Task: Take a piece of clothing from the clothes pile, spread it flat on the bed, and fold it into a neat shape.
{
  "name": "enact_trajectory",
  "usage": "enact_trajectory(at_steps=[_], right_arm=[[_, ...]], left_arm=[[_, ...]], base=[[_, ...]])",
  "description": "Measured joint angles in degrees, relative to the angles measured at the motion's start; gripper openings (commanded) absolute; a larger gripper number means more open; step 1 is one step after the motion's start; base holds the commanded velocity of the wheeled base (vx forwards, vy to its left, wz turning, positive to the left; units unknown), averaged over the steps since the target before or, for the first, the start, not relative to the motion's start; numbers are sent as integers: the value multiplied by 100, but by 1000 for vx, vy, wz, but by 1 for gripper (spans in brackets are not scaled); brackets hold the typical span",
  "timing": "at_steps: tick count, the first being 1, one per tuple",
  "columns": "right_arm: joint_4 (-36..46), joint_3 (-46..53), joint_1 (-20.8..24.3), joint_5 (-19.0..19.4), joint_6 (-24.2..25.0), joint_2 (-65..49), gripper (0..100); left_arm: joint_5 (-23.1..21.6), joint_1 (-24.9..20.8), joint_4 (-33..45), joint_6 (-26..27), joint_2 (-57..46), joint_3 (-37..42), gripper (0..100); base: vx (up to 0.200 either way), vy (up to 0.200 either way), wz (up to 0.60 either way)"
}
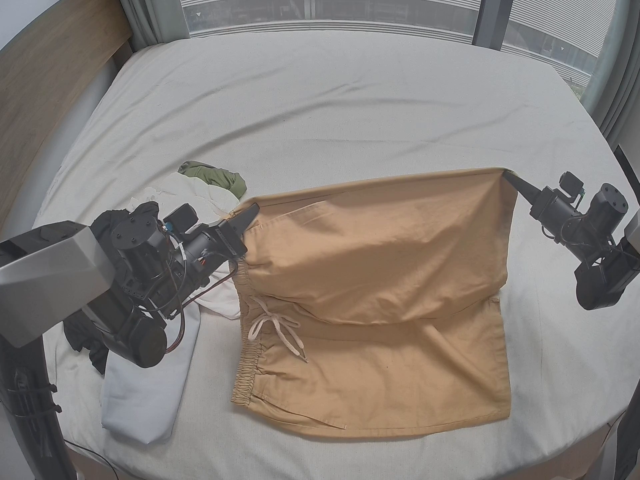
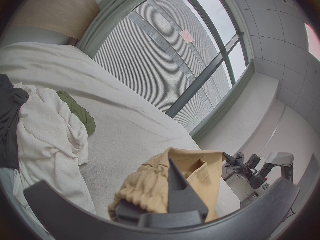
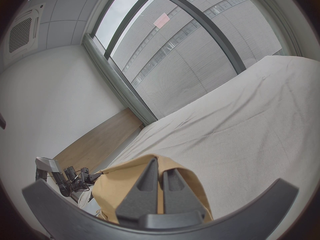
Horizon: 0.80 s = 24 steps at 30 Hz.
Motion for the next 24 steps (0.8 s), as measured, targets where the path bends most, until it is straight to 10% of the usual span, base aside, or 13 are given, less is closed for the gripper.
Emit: enact_trajectory(at_steps=[21, 22, 24], right_arm=[[510, -1164, 149, -20, 16, 740, 0], [514, -1191, 151, -22, 16, 767, 0], [519, -1213, 154, -29, 13, 800, 0]], left_arm=[[250, 251, -2, -38, 596, -722, 0], [241, 251, 0, -38, 634, -758, 100], [233, 249, 2, -38, 692, -816, 100]], base=[[0, 0, 0], [0, 0, 0], [0, 0, 0]])
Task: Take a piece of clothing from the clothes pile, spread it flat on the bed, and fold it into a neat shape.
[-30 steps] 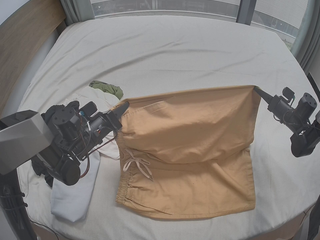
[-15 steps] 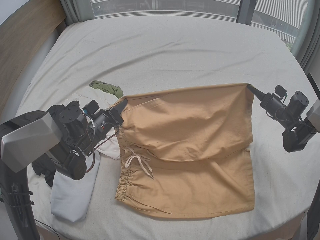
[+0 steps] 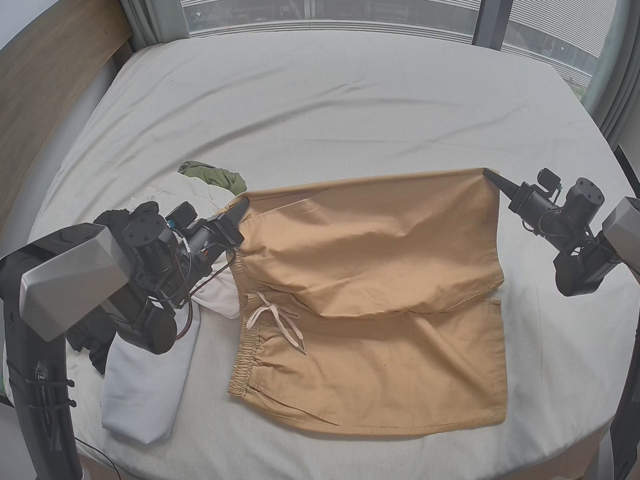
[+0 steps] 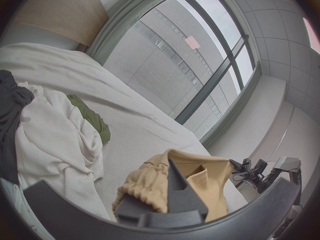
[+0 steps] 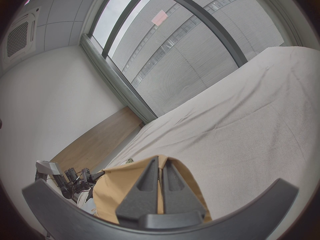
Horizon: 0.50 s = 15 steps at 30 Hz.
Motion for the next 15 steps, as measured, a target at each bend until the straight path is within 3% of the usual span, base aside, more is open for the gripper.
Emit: enact_trajectory(at_steps=[2, 3, 15], right_arm=[[1, -22, -2, -9, -2, 30, 0], [4, -28, -10, -9, -2, 41, 100], [-249, 383, -107, -149, -38, 113, 100]], left_arm=[[-5, 0, 5, -2, 63, -48, 100], [-7, -1, 6, -5, 96, -89, 100], [296, 2, 11, -46, 462, -513, 100]], base=[[0, 0, 0], [0, 0, 0], [0, 0, 0]])
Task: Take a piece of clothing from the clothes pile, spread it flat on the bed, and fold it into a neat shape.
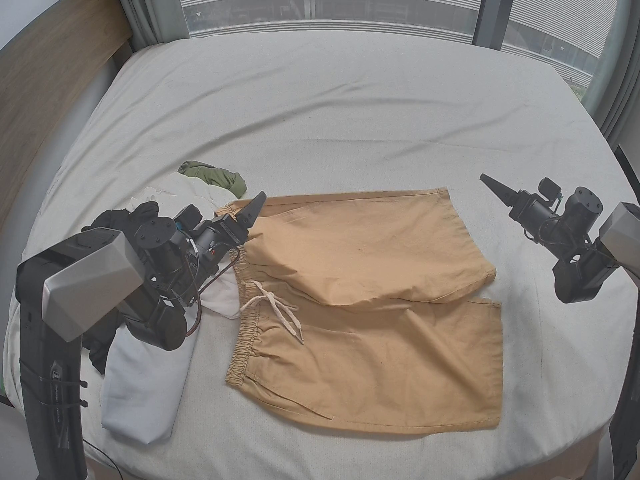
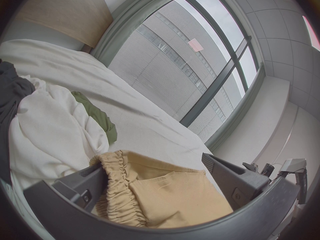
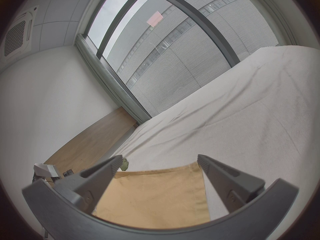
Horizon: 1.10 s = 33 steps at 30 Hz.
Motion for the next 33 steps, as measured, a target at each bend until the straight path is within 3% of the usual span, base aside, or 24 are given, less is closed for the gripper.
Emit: enact_trajectory(at_steps=[8, 20, 25, 33], right_arm=[[-252, 1204, -162, 13, -284, -271, 100], [-328, 3035, -278, 57, -714, -1265, 100], [-330, 3447, -219, 60, -756, -1635, 100], [-330, 3771, -154, 50, -909, -1943, 100]], left_arm=[[66, 16, -9, 2, -121, 469, 100], [-116, 13, -11, 46, -1151, 2391, 100], [-597, 11, -11, 68, -1858, 3368, 100], [-2097, 306, 2, 176, -2838, 4548, 100]], base=[[0, 0, 0], [0, 0, 0], [0, 0, 0], [0, 0, 0]])
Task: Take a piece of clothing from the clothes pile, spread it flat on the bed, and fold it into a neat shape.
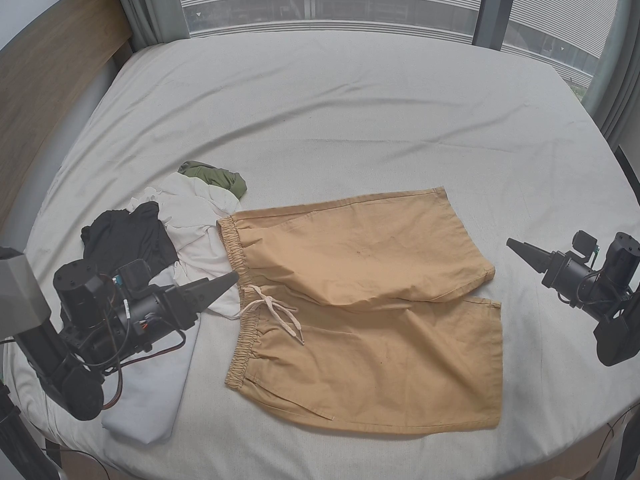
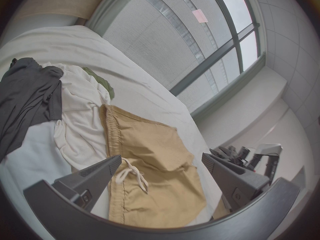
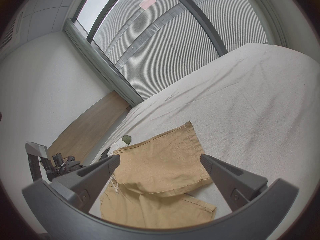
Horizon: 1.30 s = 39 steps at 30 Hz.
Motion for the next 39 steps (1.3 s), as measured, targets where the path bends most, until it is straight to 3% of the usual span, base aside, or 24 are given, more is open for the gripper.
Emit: enact_trajectory(at_steps=[4, 9, 14, 39], right_arm=[[0, 61, -22, 0, -13, -57, 100], [-1, 83, -37, 0, -18, -72, 100], [-6, 72, -45, 0, -21, -52, 100], [-6, 46, -116, 0, -7, 22, 100]], left_arm=[[-282, 208, 6, 400, -108, 416, 100], [-361, 295, 9, 1081, 55, 818, 100], [-380, 319, 6, 1415, 374, 1042, 100], [-394, 229, -13, 1431, 1665, 1108, 100]], base=[[0, 0, 0], [0, 0, 0], [0, 0, 0], [0, 0, 0]])
